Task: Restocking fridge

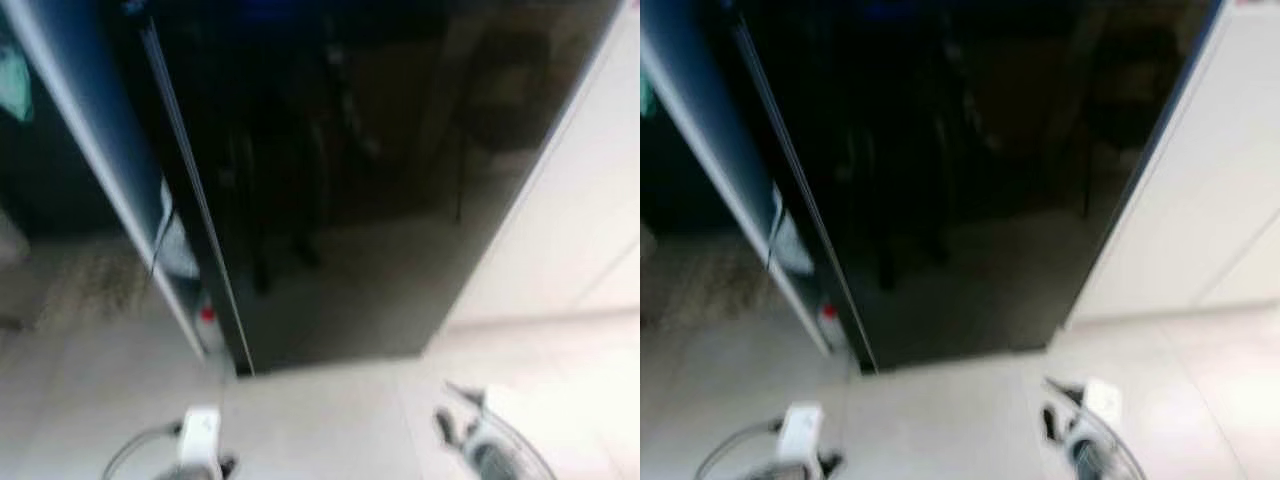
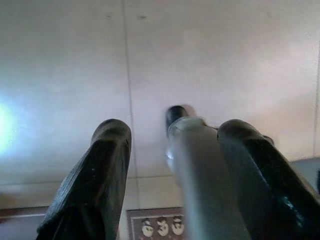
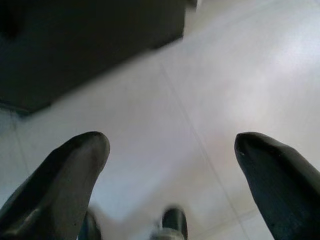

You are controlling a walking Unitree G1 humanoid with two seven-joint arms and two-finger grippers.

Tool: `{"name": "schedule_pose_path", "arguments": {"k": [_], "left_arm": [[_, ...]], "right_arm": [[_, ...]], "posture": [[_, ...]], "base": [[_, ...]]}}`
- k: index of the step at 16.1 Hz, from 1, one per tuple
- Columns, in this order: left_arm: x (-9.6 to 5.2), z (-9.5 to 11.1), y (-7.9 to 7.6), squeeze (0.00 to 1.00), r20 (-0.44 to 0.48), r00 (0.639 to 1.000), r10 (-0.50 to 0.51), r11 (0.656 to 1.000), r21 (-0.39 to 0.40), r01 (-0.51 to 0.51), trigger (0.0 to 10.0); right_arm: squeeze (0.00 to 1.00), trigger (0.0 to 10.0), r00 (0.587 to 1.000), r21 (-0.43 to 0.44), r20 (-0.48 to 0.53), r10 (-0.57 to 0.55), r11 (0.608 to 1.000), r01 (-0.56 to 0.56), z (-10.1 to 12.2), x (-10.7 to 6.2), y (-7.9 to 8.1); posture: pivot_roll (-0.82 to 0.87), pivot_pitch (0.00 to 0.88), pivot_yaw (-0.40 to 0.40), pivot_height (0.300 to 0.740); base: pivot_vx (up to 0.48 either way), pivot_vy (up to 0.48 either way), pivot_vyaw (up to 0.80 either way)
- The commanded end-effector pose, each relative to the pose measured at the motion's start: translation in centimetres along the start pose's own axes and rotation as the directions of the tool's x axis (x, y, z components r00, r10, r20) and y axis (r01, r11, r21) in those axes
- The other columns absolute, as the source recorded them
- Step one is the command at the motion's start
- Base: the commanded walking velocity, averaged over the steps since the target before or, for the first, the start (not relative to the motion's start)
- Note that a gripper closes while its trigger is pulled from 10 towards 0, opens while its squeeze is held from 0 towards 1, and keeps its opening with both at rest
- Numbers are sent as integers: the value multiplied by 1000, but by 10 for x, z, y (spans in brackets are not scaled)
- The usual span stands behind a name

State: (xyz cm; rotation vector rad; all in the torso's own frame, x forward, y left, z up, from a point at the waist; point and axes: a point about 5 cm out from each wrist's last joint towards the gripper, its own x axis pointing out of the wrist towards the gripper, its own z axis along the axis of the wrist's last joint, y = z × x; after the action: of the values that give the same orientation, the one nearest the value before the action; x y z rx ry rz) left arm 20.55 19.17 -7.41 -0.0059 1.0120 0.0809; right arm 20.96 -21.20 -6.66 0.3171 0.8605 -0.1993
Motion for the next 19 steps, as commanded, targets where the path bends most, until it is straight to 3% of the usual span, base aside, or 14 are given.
{"name": "schedule_pose_path", "arguments": {"k": [1, 8, 19], "left_arm": [[0, 4, -3, 0, 13, 1000, -7, 1000, 4, 7, 10000], [0, 2, -3, 0, 7, 1000, -6, 1000, -2, 6, 10000], [0, 3, -3, 0, 6, 1000, -9, 1000, -4, 9, 10000]], "right_arm": [[0, 10000, 1000, 1, 9, -18, 1000, 18, 4, -1, -6], [0, 10000, 1000, -3, 5, -16, 1000, 16, 3, -1, -6], [0, 10000, 1000, 9, 11, -26, 1000, 26, 4, -1, -6]], "posture": [[-131, 42, -19, 740], [-130, 28, -15, 740], [-133, 54, -16, 740]], "base": [[0, 0, 0], [0, 0, 0], [0, 327, 0]]}}
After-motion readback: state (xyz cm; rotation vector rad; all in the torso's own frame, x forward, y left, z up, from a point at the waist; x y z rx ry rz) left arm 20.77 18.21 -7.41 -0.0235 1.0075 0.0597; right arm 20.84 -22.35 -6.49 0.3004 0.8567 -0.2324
